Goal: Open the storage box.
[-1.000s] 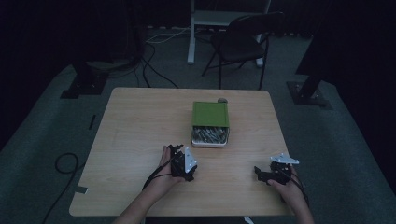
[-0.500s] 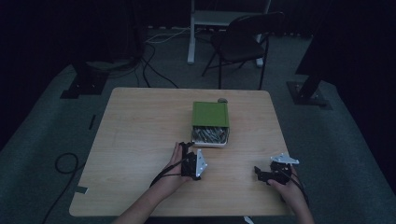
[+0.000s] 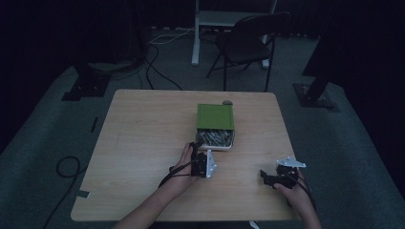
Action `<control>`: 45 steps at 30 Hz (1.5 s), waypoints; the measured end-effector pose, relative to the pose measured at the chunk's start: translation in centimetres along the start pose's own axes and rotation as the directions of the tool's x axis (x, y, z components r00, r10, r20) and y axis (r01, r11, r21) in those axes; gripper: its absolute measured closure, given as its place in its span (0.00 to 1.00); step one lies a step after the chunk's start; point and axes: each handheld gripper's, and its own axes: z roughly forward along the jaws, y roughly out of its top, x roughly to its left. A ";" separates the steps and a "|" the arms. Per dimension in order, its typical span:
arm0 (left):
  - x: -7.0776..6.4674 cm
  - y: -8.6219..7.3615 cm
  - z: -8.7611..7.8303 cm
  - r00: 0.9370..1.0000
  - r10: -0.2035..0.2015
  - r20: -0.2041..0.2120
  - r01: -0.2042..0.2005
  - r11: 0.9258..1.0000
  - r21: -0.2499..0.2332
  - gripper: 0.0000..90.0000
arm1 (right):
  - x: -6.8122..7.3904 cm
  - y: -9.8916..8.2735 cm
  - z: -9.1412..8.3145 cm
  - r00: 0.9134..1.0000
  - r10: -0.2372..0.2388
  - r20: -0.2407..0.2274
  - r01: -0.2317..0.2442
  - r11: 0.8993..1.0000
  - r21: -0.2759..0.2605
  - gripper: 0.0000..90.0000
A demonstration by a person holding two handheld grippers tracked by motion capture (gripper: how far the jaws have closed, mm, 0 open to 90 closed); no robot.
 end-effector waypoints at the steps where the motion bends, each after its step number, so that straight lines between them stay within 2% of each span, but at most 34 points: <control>1: 0.1 0.0 0.1 1.000 0.009 -0.002 -0.009 1.000 0.001 0.18 | 0.0 0.0 0.0 1.000 0.000 0.000 0.000 1.000 0.000 0.13; 3: 0.1 0.1 0.3 1.000 0.022 -0.008 -0.022 1.000 -0.010 0.27 | 0.0 0.0 0.0 1.000 -0.001 -0.001 0.001 1.000 0.000 0.13; 9: 0.2 0.1 0.8 0.996 0.081 -0.043 -0.080 0.997 0.024 0.32 | 0.0 0.0 0.0 1.000 -0.001 -0.001 0.001 1.000 0.000 0.13; 11: 0.1 0.1 0.9 0.995 0.094 -0.045 -0.093 0.995 0.019 0.38 | 0.0 0.0 0.0 1.000 -0.001 -0.001 0.001 1.000 0.000 0.13; 14: 0.2 0.1 1.1 0.989 0.142 -0.049 -0.142 0.990 0.018 0.47 | 0.0 0.0 0.0 1.000 -0.001 -0.001 0.001 1.000 0.000 0.13; 15: 0.2 0.1 1.1 0.984 0.172 -0.053 -0.170 0.985 0.027 0.48 | 0.0 0.0 0.0 1.000 -0.002 -0.001 0.002 1.000 0.000 0.13; 18: 0.1 0.1 1.4 0.976 0.211 -0.059 -0.209 0.977 0.039 0.50 | 0.0 0.0 0.0 1.000 -0.001 -0.001 0.001 1.000 0.000 0.13; 20: 0.1 0.0 1.6 0.976 0.210 -0.056 -0.207 0.977 0.045 0.53 | 0.0 0.0 0.0 1.000 -0.001 -0.001 0.001 1.000 0.000 0.13; 21: 0.2 0.0 1.7 0.972 0.225 -0.064 -0.222 0.974 0.052 0.56 | 0.0 0.0 0.0 1.000 -0.001 -0.001 0.001 1.000 0.000 0.13; 22: 0.2 0.0 1.7 0.972 0.225 -0.064 -0.222 0.974 0.052 0.57 | 0.0 0.0 0.0 1.000 -0.001 -0.001 0.001 1.000 0.000 0.13; 28: 0.3 0.2 2.0 0.970 0.234 -0.069 -0.230 0.971 0.061 0.62 | 0.0 0.0 0.0 1.000 -0.001 -0.001 0.001 1.000 0.000 0.13; 29: 0.3 0.2 2.1 0.967 0.243 -0.075 -0.238 0.969 0.064 0.63 | 0.0 0.0 0.0 1.000 -0.001 -0.001 0.001 1.000 0.000 0.13; 31: 0.4 0.2 2.2 0.966 0.246 -0.079 -0.242 0.968 0.065 0.65 | 0.0 0.0 0.0 1.000 -0.001 -0.001 0.001 1.000 0.000 0.13; 33: 0.5 0.2 2.2 0.959 0.262 -0.104 -0.257 0.964 0.064 0.72 | 0.0 0.0 0.0 1.000 -0.001 -0.001 0.001 1.000 0.000 0.13; 34: 0.5 0.2 2.3 0.963 0.252 -0.099 -0.247 0.967 0.057 0.75 | 0.0 0.0 0.0 1.000 -0.001 -0.001 0.001 1.000 -0.001 0.13; 35: 0.5 0.2 2.3 0.960 0.263 -0.100 -0.258 0.964 0.062 0.75 | 0.0 0.0 0.0 1.000 -0.001 -0.001 0.001 1.000 0.000 0.13; 37: 0.6 0.2 2.3 0.959 0.264 -0.099 -0.259 0.964 0.067 0.75 | 0.0 0.0 0.0 1.000 -0.001 -0.001 0.001 1.000 0.000 0.13; 38: 0.6 0.3 2.3 0.956 0.276 -0.097 -0.269 0.960 0.077 0.76 | 0.0 0.0 0.0 1.000 -0.001 -0.001 0.001 1.000 0.000 0.13; 43: 0.6 0.4 2.3 0.957 0.273 -0.095 -0.265 0.961 0.083 0.76 | 0.0 0.0 0.0 1.000 -0.002 -0.001 0.002 1.000 0.000 0.13; 45: 0.5 0.3 2.3 0.961 0.258 -0.100 -0.251 0.965 0.073 0.76 | 0.0 0.0 0.0 1.000 -0.001 -0.001 0.001 1.000 -0.001 0.13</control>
